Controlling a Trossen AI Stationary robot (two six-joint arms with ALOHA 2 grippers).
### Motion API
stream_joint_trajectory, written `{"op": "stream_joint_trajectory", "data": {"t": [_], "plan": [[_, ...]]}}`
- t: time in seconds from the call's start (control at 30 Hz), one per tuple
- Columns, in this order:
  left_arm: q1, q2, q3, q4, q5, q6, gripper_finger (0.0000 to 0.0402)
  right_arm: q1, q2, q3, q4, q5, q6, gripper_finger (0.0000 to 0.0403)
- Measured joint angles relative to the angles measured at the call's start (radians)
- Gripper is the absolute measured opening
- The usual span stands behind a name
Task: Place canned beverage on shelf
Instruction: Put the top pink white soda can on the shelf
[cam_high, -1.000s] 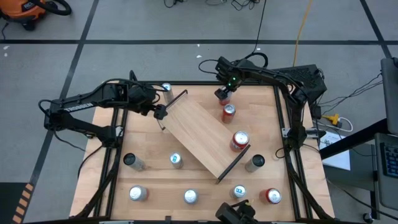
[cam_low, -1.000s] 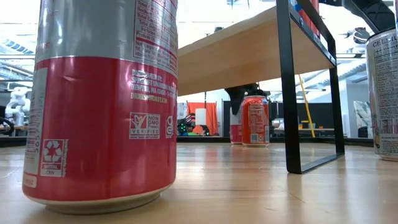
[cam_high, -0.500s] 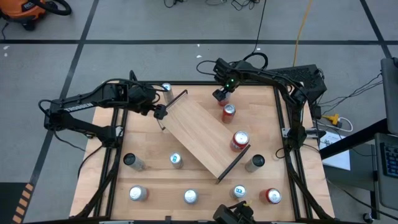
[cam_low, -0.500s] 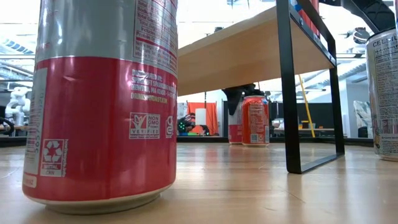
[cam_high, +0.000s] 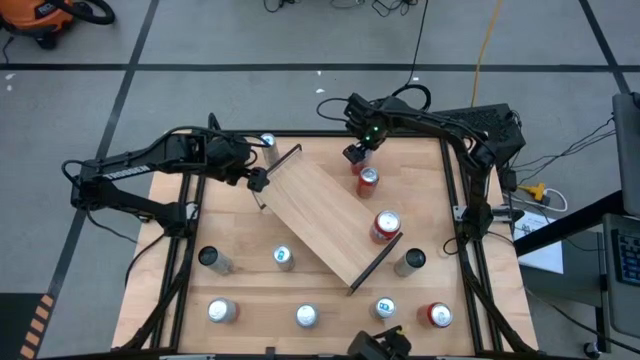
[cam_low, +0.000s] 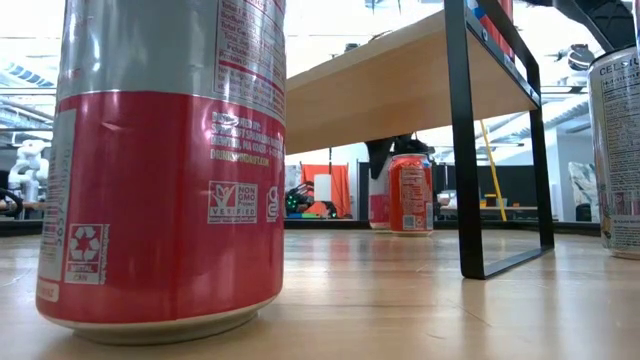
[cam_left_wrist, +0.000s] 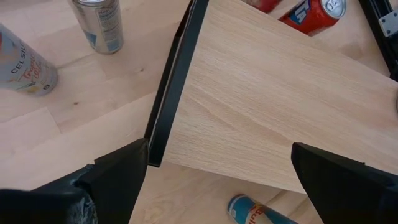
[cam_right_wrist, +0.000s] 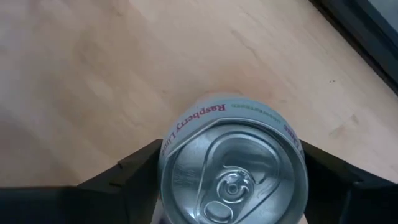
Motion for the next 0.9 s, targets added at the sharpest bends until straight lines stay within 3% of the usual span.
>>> {"op": "stream_joint_trajectory", "data": {"t": [0.23, 0.47, 0.9], "plan": [[0.0, 0.0, 0.0, 0.0, -0.019, 0.001, 0.0397, 0.001, -0.066, 0.071, -0.06, -0.006, -0.002, 0.0266], [0.0, 0.0, 0.0, 0.038, -0.017, 0.019, 0.0397, 0.02, -0.175, 0.112, -0.056, -0.084, 0.003, 0.0267], [-0.032, 0.0, 0.0, 0.307, 0.014, 0.12, 0.0397, 0.116, -0.379, 0.113, -0.053, -0.129, -0.008, 0.0269]]}}
